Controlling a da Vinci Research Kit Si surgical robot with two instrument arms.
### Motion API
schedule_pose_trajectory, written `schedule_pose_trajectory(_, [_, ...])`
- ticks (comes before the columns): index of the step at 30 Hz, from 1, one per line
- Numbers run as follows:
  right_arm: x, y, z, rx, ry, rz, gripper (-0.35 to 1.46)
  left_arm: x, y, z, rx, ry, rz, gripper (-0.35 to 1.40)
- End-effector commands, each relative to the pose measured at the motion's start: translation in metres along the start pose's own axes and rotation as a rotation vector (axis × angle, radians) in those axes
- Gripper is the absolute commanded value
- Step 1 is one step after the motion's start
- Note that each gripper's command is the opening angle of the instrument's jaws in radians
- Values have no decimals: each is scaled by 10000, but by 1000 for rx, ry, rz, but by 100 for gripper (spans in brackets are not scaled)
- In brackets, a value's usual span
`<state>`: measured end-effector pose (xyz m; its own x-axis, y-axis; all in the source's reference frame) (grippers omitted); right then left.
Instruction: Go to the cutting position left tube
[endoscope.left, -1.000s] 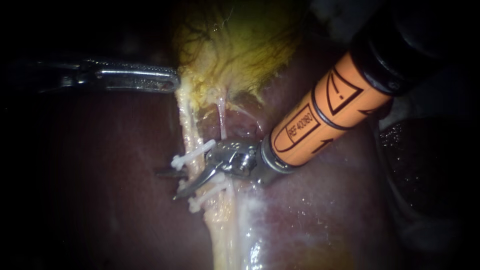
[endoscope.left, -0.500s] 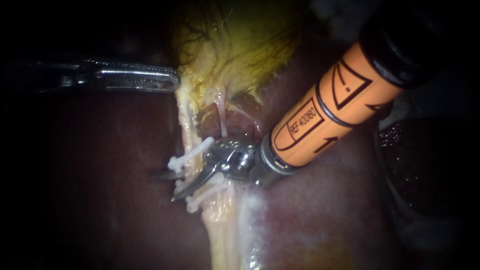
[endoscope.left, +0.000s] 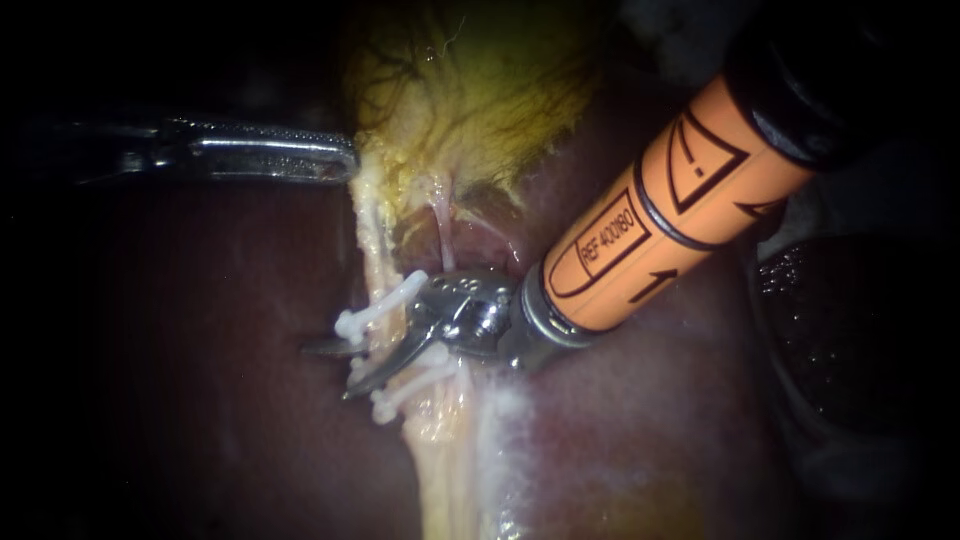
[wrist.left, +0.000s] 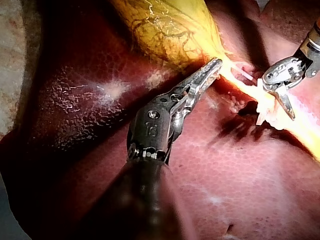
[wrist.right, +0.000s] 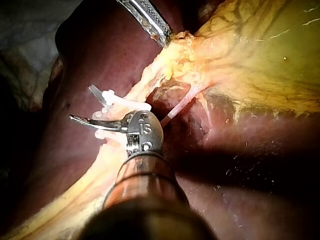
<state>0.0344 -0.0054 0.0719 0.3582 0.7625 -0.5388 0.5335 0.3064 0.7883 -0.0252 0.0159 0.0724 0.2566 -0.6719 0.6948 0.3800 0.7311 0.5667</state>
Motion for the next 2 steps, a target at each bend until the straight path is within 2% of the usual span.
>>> schedule_pose_trajectory(1, [0, 0, 0, -1, 0, 0, 119, 0, 0, 0, 0, 0, 0, -35])
schedule_pose_trajectory(2, [0, 1, 0, -1, 1, 0, 119, 0, 0, 0, 0, 0, 0, -35])
